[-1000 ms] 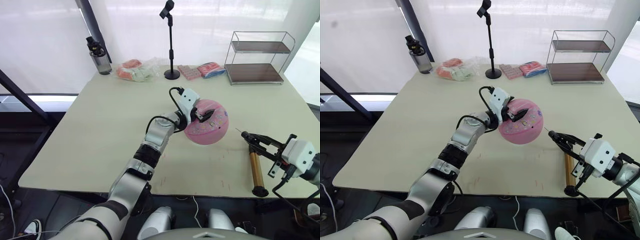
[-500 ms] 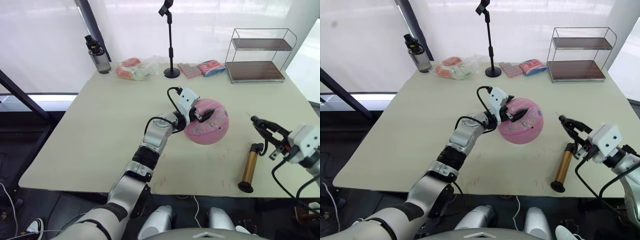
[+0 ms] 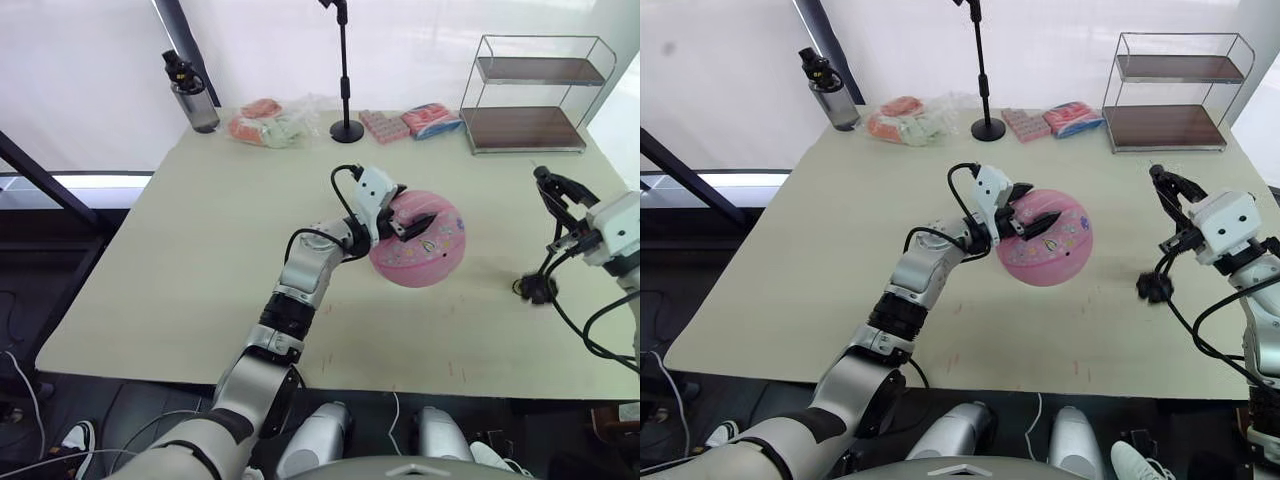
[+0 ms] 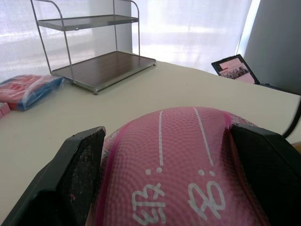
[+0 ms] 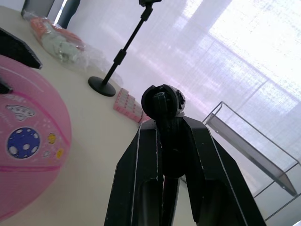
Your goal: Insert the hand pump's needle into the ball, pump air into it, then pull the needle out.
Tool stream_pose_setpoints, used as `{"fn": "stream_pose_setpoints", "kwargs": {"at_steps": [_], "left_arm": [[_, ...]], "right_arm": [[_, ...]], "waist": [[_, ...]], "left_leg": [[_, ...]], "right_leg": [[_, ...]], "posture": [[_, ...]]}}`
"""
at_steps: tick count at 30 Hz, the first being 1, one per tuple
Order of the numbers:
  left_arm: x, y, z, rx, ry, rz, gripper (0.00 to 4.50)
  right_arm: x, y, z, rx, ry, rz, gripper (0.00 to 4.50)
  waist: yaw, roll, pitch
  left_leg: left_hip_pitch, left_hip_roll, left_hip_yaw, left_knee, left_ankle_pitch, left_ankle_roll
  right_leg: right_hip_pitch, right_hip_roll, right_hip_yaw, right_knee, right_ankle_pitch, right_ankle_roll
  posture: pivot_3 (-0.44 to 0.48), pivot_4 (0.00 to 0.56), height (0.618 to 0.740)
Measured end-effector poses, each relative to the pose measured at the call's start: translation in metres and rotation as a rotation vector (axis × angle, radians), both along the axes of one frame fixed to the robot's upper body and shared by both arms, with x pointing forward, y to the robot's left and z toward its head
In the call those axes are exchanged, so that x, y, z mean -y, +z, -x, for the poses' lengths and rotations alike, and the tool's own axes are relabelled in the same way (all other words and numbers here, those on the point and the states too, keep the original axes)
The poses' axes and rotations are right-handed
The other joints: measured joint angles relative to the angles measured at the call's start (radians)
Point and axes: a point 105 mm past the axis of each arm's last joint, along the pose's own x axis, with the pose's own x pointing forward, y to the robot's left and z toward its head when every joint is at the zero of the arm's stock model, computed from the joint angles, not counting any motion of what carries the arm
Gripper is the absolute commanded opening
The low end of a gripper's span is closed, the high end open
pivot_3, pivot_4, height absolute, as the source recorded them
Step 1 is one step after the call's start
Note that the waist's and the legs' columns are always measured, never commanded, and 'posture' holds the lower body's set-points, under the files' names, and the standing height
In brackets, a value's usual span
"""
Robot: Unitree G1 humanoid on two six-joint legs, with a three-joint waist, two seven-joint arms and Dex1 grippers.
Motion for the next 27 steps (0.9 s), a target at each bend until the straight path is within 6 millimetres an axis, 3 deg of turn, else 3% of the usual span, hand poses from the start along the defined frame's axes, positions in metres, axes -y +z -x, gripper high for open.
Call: {"fn": "stream_pose_setpoints", "kwargs": {"at_steps": [5, 12, 18, 22, 27], "left_arm": [[0.000, 0.002, 0.003, 0.007, -0.012, 0.007, 4.50], [-0.009, 0.014, 0.010, 0.026, -0.053, 0.035, 4.50], [-0.029, 0.028, 0.024, 0.049, -0.139, 0.047, 4.50], [-0.053, 0.032, 0.024, 0.063, -0.131, 0.018, 4.50], [-0.056, 0.039, 0.024, 0.070, -0.139, 0.048, 4.50]], "right_arm": [[0.003, 0.000, -0.001, 0.007, -0.010, 0.012, 0.12], [-0.004, -0.019, 0.002, -0.052, 0.020, 0.030, 0.12], [-0.009, -0.022, 0.008, -0.063, 0.054, 0.016, 0.12], [-0.010, -0.024, 0.009, -0.066, 0.064, 0.007, 0.12], [-0.013, -0.023, 0.007, -0.064, 0.076, -0.016, 0.12]], "waist": [[0.002, -0.001, 0.004], [-0.007, -0.001, 0.010], [-0.018, -0.002, 0.012], [-0.014, -0.003, 0.014], [-0.011, -0.004, 0.017]], "left_leg": [[-0.003, 0.000, 0.000, 0.000, 0.000, 0.000], [-0.009, 0.000, 0.000, 0.000, 0.000, -0.001], [-0.015, 0.000, 0.000, 0.000, 0.002, -0.003], [-0.015, 0.000, 0.000, 0.001, 0.002, -0.003], [-0.017, 0.000, 0.000, 0.002, 0.002, -0.003]], "right_leg": [[-0.003, 0.000, 0.000, 0.000, 0.000, -0.001], [-0.008, 0.000, 0.001, 0.000, 0.002, -0.002], [-0.016, 0.000, 0.001, 0.001, 0.002, -0.004], [-0.017, 0.000, 0.001, 0.001, 0.003, -0.004], [-0.017, 0.000, 0.000, 0.001, 0.003, -0.004]], "posture": [[0.000, 0.150, 0.736], [0.000, 0.150, 0.736], [0.000, 0.150, 0.736], [0.000, 0.150, 0.736], [0.000, 0.150, 0.736]]}}
